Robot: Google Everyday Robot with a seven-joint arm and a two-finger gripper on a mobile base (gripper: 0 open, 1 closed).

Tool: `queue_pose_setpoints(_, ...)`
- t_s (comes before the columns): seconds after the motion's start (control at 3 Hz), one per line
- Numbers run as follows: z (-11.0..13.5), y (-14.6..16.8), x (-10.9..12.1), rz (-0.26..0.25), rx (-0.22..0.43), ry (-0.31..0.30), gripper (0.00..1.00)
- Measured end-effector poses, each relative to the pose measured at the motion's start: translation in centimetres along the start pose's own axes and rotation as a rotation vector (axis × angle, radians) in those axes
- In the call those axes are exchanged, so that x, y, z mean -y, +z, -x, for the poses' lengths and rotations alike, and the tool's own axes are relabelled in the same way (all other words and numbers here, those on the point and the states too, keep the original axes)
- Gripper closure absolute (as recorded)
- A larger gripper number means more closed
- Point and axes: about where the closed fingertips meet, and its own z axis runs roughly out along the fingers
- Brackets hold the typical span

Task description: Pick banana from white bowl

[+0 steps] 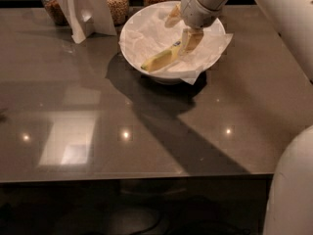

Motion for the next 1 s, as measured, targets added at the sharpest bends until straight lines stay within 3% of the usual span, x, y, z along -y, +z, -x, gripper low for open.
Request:
queue_pose_setpoints(0.67,-0.3,1.2,-0.3,0.028,-0.015,-0.017,0.43)
queue_pose_setpoints(1.0,-1.6,5.4,-0.6,0.073,0.014,-0.026,0.42)
